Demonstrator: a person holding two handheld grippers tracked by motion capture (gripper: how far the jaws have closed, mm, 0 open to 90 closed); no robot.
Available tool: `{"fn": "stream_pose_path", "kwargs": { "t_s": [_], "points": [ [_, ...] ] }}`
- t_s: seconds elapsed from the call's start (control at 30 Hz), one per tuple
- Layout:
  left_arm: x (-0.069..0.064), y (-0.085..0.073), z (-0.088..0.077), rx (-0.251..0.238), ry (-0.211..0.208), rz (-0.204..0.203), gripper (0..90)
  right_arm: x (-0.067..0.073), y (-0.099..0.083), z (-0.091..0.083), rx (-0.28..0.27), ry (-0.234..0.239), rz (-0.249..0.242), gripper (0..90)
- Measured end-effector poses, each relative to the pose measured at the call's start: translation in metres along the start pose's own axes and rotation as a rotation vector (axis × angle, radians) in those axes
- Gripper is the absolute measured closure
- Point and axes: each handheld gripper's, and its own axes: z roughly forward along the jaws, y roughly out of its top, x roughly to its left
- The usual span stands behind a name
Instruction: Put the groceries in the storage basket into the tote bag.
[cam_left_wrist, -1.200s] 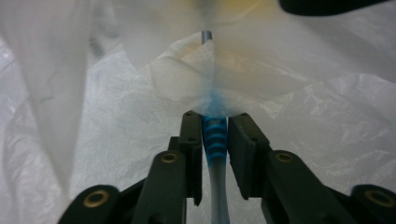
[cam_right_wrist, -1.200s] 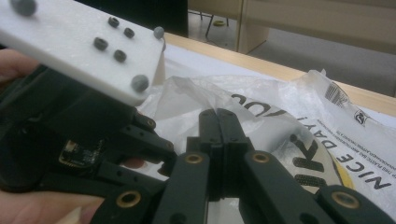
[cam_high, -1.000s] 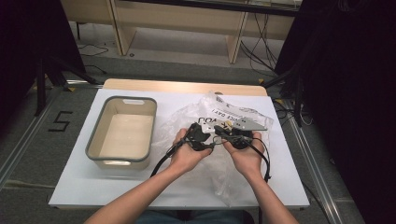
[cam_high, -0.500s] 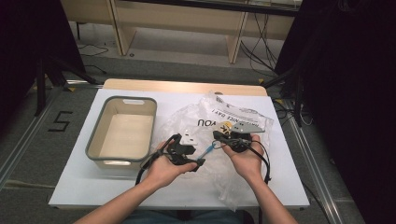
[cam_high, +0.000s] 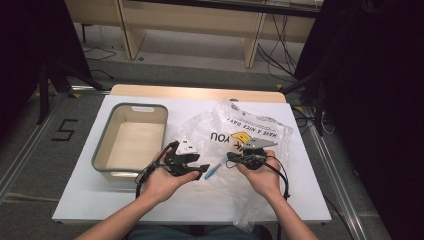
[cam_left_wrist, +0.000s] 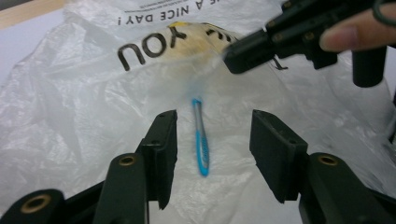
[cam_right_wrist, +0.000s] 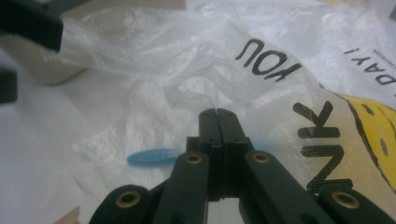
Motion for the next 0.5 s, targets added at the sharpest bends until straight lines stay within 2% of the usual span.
{"fn": "stream_pose_path", "kwargs": {
  "t_s": [0.2, 0.4, 0.5],
  "points": [
    [0.009, -0.001, 0.015, 0.021, 0.057, -0.021, 54.9, 0.004, -0.009, 0.010, 0.082, 0.036, -0.012, 90.0],
    [0.015, 0.002, 0.030, 0.029, 0.064, -0.037, 56.6, 0.008, -0.016, 0.017, 0.150, 0.068, -0.036, 89.8],
    [0.018, 0.003, 0.036, 0.031, 0.081, -0.039, 57.2, 0.009, -0.018, 0.017, 0.179, 0.096, -0.043, 88.2]
  ]
}}
